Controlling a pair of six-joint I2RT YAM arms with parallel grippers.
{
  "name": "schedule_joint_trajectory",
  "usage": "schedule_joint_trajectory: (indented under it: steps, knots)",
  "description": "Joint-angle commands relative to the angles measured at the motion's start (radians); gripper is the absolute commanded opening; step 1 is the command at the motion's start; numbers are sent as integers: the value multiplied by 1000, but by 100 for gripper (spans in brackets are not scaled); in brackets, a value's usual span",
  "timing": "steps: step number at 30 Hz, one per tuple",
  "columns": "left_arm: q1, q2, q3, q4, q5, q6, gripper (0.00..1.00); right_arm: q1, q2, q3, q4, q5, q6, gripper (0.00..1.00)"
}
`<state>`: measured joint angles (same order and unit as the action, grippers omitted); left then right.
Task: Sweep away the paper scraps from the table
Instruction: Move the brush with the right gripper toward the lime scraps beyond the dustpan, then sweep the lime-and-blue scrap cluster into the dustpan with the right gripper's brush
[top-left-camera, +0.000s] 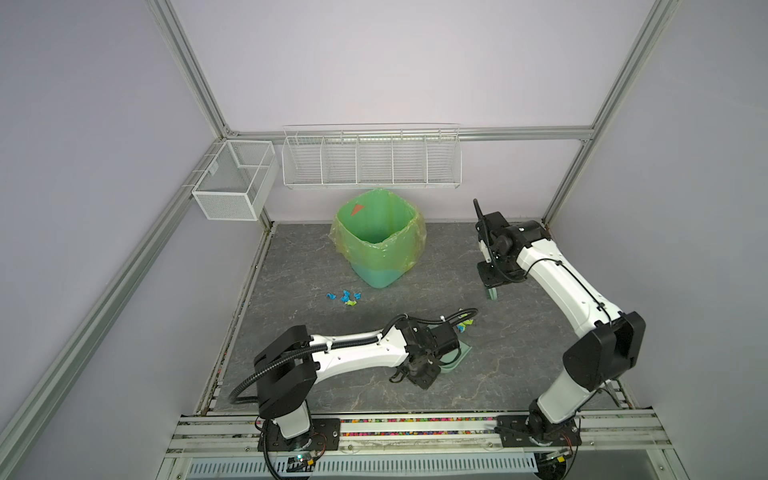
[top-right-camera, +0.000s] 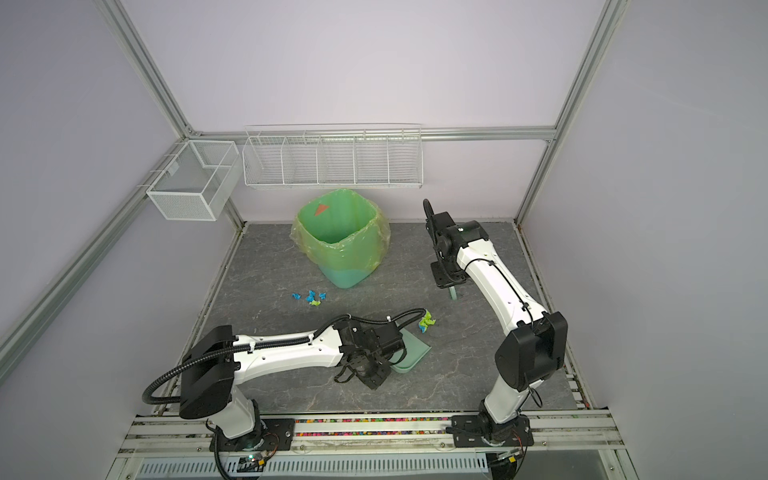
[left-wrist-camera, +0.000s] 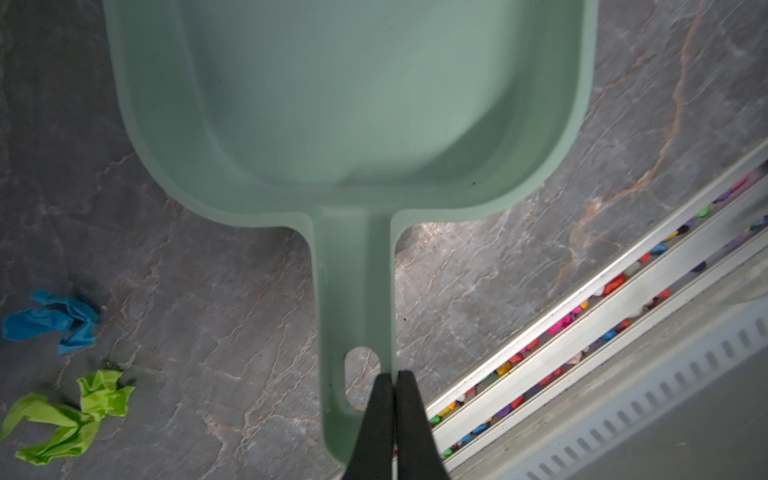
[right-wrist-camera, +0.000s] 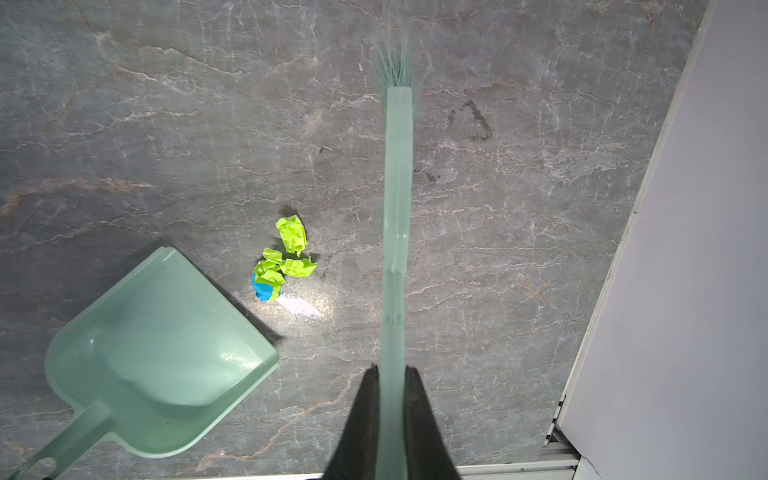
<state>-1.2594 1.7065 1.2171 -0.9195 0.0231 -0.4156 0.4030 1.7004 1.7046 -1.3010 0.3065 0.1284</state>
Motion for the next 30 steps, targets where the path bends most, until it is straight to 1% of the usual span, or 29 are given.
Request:
schedule_joint_trajectory:
  steps: [1, 8, 17, 25, 30]
  knots:
    - [-7, 29, 54, -28, -22, -9, 0, 24, 29, 20, -24, 15, -29, 7]
    - [-6, 54, 77, -41, -28, -1, 0, 67, 76, 9, -49, -7, -28, 7]
    - [2, 93, 115, -81, -76, 22, 0, 77, 78, -19, -52, -72, -34, 7]
    - [20, 96, 110, -58, -30, 28, 0, 80, 55, -74, -45, -148, -44, 7]
    - [22, 120, 131, -59, -25, 35, 0, 80, 50, -109, -41, -181, -46, 7]
